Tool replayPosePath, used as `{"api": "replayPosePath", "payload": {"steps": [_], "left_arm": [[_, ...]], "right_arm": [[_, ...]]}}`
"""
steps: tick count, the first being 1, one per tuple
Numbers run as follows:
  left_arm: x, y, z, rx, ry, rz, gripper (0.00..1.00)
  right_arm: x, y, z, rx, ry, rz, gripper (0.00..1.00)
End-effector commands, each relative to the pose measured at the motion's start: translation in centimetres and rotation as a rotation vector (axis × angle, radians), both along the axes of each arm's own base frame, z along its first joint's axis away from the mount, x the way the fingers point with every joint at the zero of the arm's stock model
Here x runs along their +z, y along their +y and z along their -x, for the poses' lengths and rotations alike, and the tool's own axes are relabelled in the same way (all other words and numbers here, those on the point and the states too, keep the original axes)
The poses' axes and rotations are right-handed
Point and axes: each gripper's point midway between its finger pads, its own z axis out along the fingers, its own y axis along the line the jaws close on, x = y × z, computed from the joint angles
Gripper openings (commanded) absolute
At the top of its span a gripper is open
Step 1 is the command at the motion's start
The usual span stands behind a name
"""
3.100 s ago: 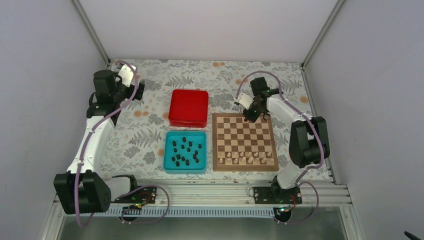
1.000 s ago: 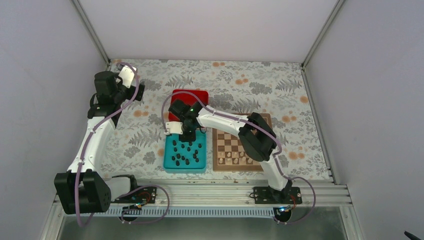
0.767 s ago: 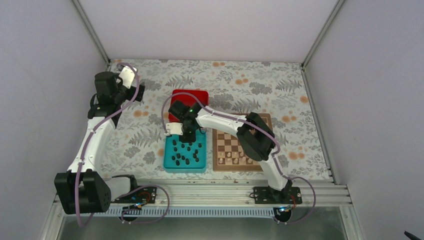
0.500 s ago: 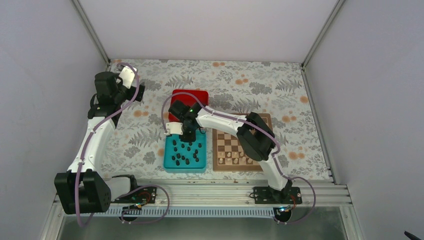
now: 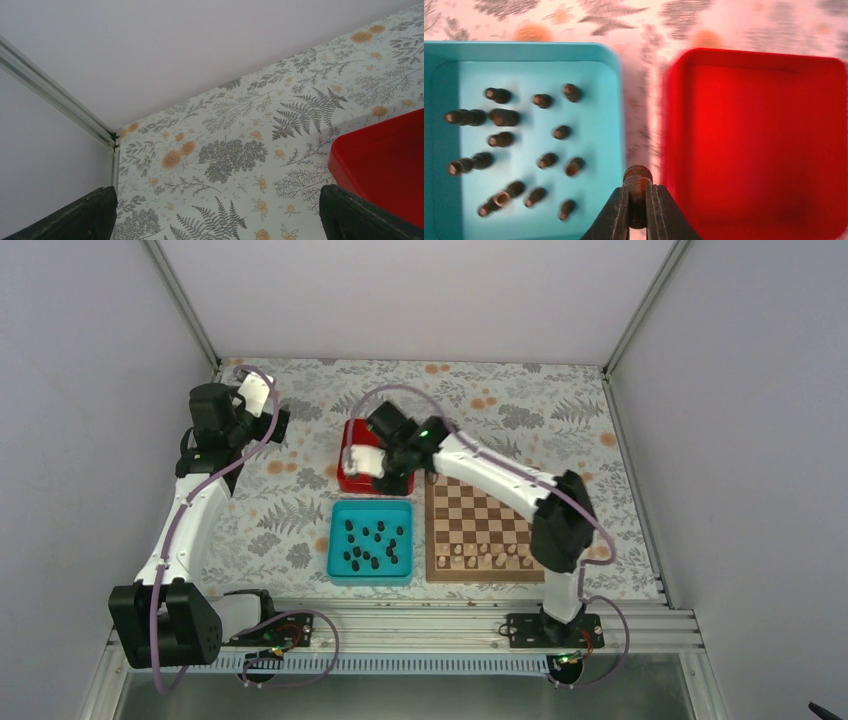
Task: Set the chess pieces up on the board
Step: Pick up the chess piece from the storage box, then place the chess piece on the chessboard.
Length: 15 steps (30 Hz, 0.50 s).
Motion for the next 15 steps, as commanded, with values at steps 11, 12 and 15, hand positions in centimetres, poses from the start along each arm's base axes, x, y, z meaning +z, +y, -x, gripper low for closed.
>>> {"api": "replayPosePath", "payload": {"steps": [11,12,15], "left_arm": [[1.0,-0.2,0.1,-0.015,-0.038,0.001,1.00],[1.1,-0.2,0.2,-0.015,-0.038,0.002,1.00],[1.2,-0.3,0.2,-0.016,-0.040,0.002,1.00]], "right_arm": [[2.9,-16.3,-9.5,-0.369,-0.053,-0.030,0.04],[2.2,-17.0,-9.7,-0.382,-0.045,-0.021,0.04],[-0.1,-18.7,-10.0,-0.411,-0.023,0.010,0.04]]}}
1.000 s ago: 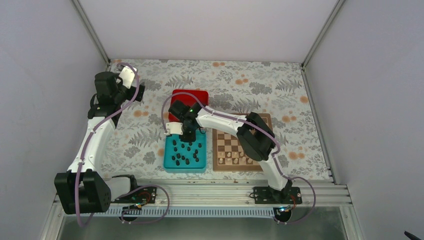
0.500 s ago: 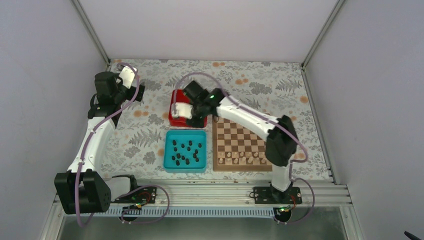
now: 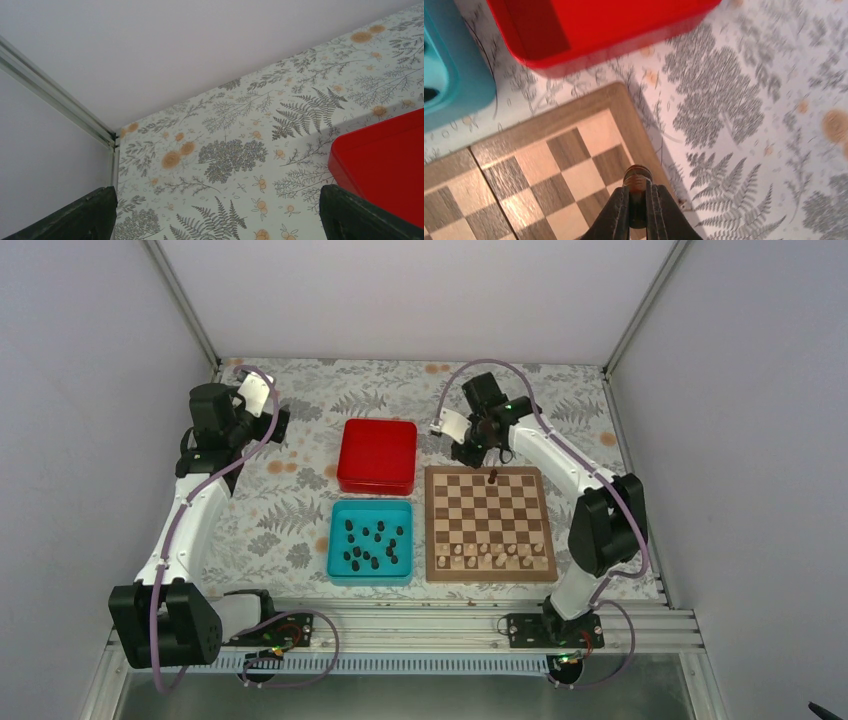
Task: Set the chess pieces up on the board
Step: Place the chess piece on the chessboard.
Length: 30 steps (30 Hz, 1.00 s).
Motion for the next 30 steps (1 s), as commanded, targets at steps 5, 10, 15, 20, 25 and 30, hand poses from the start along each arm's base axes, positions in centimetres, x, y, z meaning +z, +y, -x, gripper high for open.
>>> {"api": "replayPosePath", "payload": {"steps": [5,10,15,20,25,30], "left_arm": [[1.2,-0.3,0.2,-0.017,-0.040,0.004,1.00],[1.1,-0.3,0.2,-0.018,-0.038,0.004,1.00],[1.1,-0.3,0.2,-0.017,-0.039,0.004,1.00],[1.0,-0.3,0.2,-0.019,-0.035,0.005,1.00],[0.9,-0.3,0.2,-0.020,-0.032,0.006,1.00],[0.9,-0.4,0.2,-0.022,-0.032,0.005,1.00]], "right_arm": [[-4.7,-4.1,-0.6,-0.052,0.049,0.054,0.04],[-6.4,-5.7,-0.5,-0.076,0.057,0.097,0.04],[-7.4,-6.5,-0.4,-0.088,0.074,0.112,0.04],[-8.3,-6.9,-0.2,-0.090,0.091,0.126,0.04],[-9.0,-7.2,-0.1,-0.093,0.104,0.134,0.04],[-9.3,-7.3,0.1,-0.090,0.117,0.134,0.04]]}}
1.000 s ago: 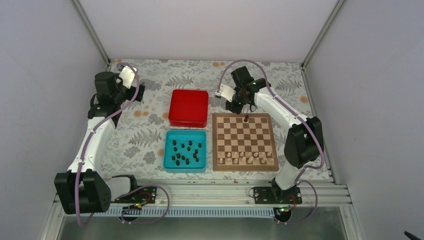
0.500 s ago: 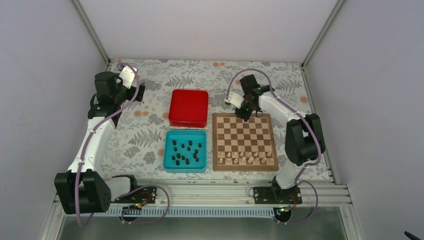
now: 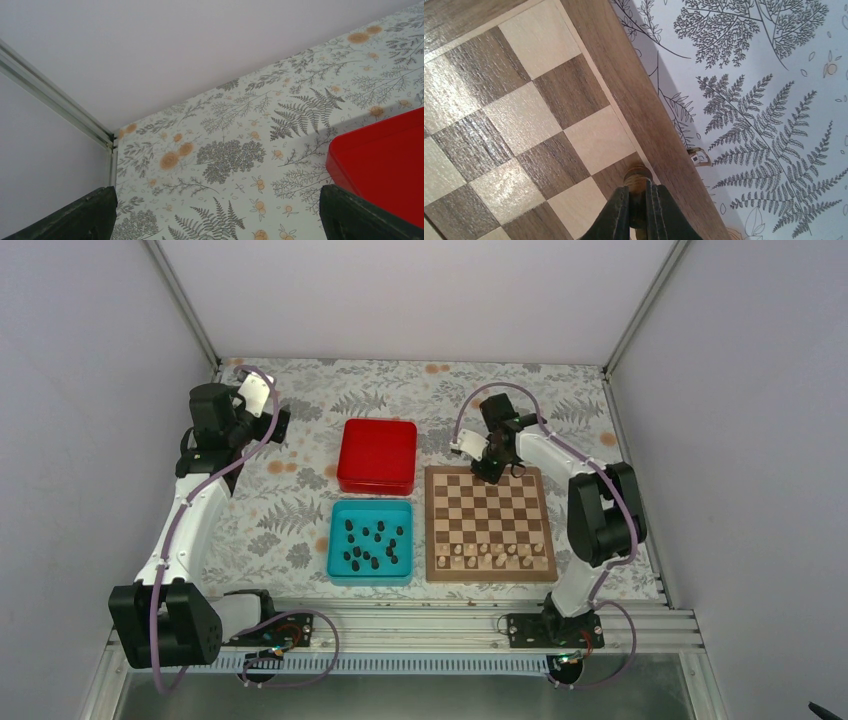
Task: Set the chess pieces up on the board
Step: Place the chess piece on the chessboard.
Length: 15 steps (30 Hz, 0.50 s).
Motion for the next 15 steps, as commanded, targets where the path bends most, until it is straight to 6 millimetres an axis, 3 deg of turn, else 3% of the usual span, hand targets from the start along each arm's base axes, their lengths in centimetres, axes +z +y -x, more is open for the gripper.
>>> {"api": "replayPosePath", "payload": {"steps": [1,15], "left_arm": [[0.97,-0.24,0.16,-0.015,-0.032,0.002,1.00],[0.82,-0.26,0.12,-0.017,-0.029,0.001,1.00]], "right_arm": [[-0.84,-0.43,0.06,0.008,0.014,0.009,0.04],[-1.61,-0.41,1.05,0.018,0.063,-0.004,0.04]]}}
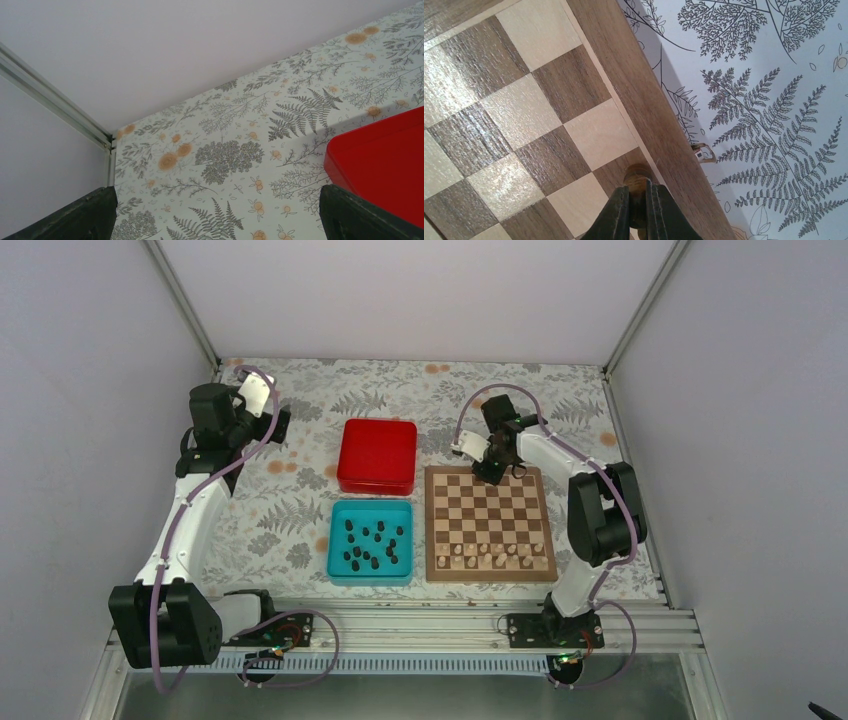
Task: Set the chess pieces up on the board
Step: Place the chess piece on the chessboard.
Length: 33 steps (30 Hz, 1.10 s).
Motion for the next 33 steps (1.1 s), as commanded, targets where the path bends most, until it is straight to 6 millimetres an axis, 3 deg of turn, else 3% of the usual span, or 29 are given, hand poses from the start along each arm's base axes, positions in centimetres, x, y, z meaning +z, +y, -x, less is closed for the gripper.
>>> {"api": "replayPosePath", "payload": {"steps": [1,12,29,33], "left_arm": [[0.82,-0.14,0.09,-0.010,-0.029,-0.001,1.00],[0.86,-0.12,0.09,-0.009,-0.031,-0.002,1.00],[0.66,-0.13,0.02,-0.010,-0.026,-0.003,1.00],[0.60,-0.14,0.04,-0.012,-0.024,-0.004,1.00]], "right_arm": [[-0.91,-0.05,0.82,0.015,0.048,-0.013,0.04],[-0.12,0.26,1.07,0.021,0.054,-0.034,0.04],[-0.52,-0.26,0.98,0.017,0.056,-0.004,0.04],[-0.60,-0.33,0.96,0.013,0.060,0.000,0.11]]}}
